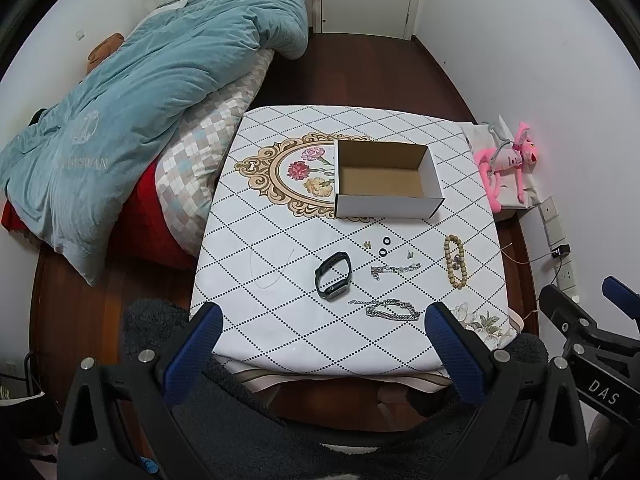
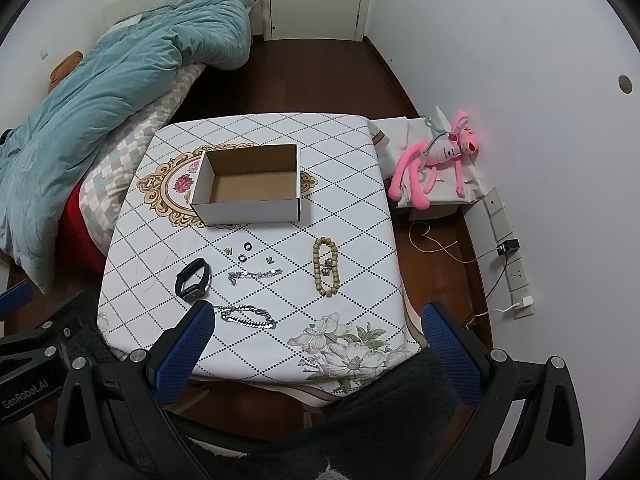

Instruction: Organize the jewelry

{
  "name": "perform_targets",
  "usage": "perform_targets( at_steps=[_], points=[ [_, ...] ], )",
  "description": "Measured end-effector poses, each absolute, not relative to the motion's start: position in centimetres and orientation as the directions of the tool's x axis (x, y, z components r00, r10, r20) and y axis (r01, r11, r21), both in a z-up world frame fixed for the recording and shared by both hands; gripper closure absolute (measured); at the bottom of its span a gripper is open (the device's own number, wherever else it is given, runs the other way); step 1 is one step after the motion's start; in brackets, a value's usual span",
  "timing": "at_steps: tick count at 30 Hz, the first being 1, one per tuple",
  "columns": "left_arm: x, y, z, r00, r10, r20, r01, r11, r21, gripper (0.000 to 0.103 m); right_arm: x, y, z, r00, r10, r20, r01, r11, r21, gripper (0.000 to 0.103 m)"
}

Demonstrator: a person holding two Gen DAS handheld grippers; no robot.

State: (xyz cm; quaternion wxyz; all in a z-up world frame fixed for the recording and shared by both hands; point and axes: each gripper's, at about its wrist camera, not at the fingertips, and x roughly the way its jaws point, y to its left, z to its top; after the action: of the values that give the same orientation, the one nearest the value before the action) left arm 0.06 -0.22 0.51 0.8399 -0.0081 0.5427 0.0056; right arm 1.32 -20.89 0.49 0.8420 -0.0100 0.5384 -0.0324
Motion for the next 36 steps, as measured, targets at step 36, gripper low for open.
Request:
perform_targets(
  at_steps=[36],
  points=[
    [-0.5,-0.3,2.1,0.436,-0.002,-0.9,-0.014,1.0,-0.009,0.0,1.0,-20.6,2.0,0.446,-0.064,-0.893,0.04,0.998,-0.052,0.0]
  ],
)
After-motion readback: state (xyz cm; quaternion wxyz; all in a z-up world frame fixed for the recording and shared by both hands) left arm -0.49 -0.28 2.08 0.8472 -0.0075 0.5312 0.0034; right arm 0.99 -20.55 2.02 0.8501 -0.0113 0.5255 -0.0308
